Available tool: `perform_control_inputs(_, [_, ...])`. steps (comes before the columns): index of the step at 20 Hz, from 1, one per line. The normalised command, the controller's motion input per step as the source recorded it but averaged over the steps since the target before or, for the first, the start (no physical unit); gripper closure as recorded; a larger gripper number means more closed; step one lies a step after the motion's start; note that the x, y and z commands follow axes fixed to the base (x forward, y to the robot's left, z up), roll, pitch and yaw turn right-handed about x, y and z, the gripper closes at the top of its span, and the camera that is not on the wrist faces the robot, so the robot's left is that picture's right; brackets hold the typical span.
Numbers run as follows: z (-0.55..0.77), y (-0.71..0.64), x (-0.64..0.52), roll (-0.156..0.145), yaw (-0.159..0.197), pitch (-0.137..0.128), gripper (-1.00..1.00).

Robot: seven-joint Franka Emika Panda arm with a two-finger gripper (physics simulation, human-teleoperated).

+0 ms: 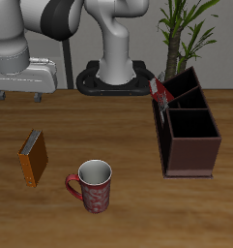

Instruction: Place the striped book into the left desk caddy's front compartment and place the red book into the left desk caddy's left compartment and place the orange book into the left desk caddy's back compartment

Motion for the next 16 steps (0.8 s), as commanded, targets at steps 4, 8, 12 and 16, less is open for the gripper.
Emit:
perform_control_inputs(4, [-0.08, -0.21, 0.19, 0.028, -0.029, 0.003, -1.00])
perform_control_inputs(8, [-0.12, -0.19, 0.14, -0.038, -0.014, -0.011, -1.00])
perform_control_inputs(12, [-0.28, -0.07, 0.12, -0.004, -0.009, -0.035, -1.00])
perform_control_inputs(16, [-0.30, 0.10, 0.04, -0.015, 0.010, -0.077, -1.00])
